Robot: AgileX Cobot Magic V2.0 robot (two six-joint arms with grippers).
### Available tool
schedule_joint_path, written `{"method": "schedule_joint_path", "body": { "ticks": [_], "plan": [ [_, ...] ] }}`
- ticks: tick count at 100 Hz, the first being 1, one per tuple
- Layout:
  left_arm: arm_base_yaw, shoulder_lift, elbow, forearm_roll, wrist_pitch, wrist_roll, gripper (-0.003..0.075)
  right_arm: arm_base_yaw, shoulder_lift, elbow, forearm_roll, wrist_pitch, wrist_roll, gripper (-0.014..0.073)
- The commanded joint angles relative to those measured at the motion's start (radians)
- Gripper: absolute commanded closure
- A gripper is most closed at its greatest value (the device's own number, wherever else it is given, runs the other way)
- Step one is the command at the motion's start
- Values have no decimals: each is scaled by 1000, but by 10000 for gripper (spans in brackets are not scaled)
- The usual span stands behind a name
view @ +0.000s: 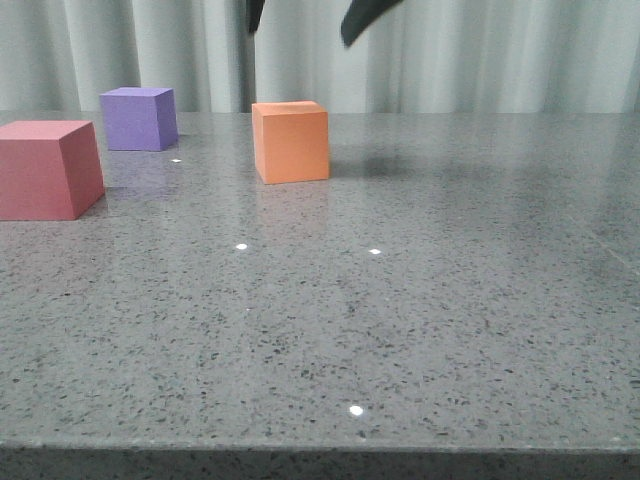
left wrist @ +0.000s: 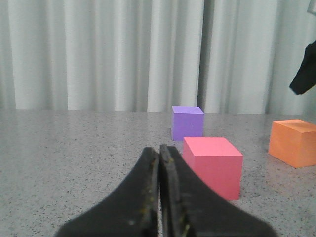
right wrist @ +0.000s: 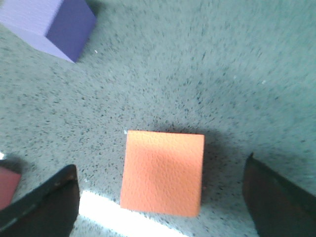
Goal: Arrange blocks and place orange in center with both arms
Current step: 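Set the orange cube down, open the right gripper and lift away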
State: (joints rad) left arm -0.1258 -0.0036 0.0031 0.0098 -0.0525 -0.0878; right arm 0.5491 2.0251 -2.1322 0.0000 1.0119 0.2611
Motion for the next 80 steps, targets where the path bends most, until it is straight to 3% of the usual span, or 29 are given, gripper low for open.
{"method": "schedule_joint_path", "body": {
  "ticks": [1,17,35,80],
  "plan": [
    [2,-37,42,1,-80,-9,741,-15,-112,-33,-21,-6,-67,-61],
    [2,-37,42,1,-80,-9,741,-38,-180,-1,-82,58,-94,-61],
    [2,-37,42,1,-80,-9,741,-83,-288,148,-154,20,-93,-61],
    [2,-37,42,1,-80,-9,741,-387,-819,890,-150,-304,-66,-61]
  ]
}}
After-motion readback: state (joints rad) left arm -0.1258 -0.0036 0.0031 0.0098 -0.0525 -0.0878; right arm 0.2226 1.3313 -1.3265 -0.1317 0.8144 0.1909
